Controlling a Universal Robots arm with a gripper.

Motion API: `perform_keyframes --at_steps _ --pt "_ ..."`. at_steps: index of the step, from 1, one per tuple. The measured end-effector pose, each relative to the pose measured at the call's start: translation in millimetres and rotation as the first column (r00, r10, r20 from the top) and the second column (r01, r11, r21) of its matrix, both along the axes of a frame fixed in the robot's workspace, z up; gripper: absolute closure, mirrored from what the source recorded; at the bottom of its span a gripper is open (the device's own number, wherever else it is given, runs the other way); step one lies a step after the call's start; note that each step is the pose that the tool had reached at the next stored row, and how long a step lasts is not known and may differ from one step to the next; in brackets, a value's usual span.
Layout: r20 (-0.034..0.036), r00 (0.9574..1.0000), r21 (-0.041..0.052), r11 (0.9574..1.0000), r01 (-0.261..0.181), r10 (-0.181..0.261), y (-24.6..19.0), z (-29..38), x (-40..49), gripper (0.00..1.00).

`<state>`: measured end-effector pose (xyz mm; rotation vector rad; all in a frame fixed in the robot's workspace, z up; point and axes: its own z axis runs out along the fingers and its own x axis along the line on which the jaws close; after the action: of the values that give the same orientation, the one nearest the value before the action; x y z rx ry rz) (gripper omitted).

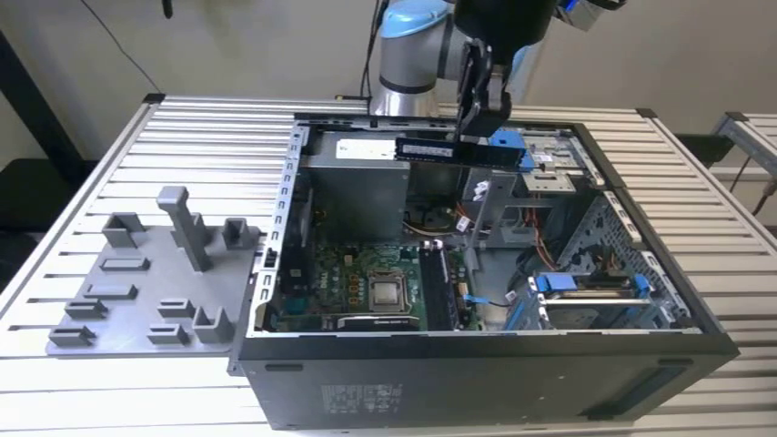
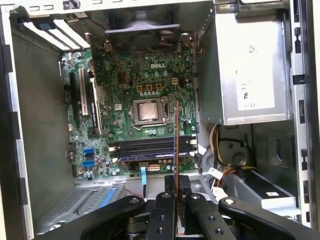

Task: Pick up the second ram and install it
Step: 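Pick up the second ram and move it above second insertion slot, then insert the second ram into the second slot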

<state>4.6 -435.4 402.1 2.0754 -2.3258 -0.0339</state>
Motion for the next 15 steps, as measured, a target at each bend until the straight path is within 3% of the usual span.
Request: perform_keyframes --at_steps 15 --pt "0.0 1.0 -0.0139 0.9999 0.0 0.0 0.0 0.0 0.0 0.86"
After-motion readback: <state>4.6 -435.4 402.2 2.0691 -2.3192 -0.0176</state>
